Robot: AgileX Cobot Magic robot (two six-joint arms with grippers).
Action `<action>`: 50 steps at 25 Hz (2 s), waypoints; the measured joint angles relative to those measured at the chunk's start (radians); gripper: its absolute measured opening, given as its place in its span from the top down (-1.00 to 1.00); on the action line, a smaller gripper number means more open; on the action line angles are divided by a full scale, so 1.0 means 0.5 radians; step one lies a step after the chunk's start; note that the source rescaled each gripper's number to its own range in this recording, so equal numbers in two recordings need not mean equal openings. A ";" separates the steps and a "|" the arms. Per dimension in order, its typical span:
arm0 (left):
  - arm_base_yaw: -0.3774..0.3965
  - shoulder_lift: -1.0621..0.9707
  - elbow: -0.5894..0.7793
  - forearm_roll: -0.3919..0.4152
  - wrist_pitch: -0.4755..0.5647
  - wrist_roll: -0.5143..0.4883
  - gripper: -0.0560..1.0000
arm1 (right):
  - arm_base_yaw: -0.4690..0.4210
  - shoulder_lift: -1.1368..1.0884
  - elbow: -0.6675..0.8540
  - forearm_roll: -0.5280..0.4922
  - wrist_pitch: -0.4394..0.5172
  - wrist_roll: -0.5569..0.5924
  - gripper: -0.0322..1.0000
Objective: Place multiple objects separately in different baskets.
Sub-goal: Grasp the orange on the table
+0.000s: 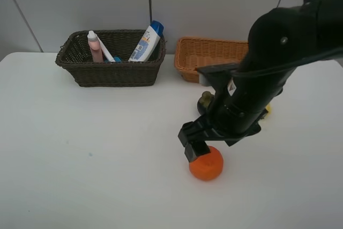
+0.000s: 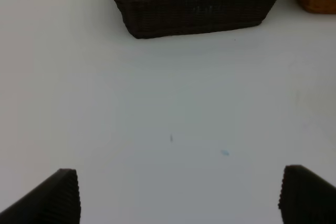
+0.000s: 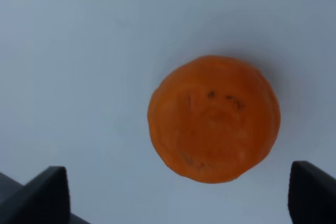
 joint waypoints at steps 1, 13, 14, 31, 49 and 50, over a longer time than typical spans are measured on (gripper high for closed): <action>0.000 0.000 0.000 0.000 0.000 0.000 -0.99 | 0.000 0.030 0.007 -0.004 -0.003 -0.002 -0.93; 0.000 0.000 0.000 0.000 0.000 0.000 -0.99 | 0.000 0.248 0.018 -0.099 -0.167 -0.008 -0.93; 0.000 0.000 0.000 0.000 0.000 0.000 -0.99 | 0.000 0.262 0.018 -0.114 -0.177 -0.008 -0.93; 0.000 0.000 0.000 0.000 0.000 0.000 -0.99 | 0.000 0.539 0.018 -0.068 -0.362 -0.093 -0.93; 0.000 0.000 0.000 0.000 0.000 0.000 -0.99 | 0.000 0.484 -0.021 -0.052 -0.139 -0.119 -0.30; 0.000 0.000 0.000 0.000 0.000 0.000 -0.99 | 0.000 0.449 -0.054 -0.057 -0.053 -0.119 -0.30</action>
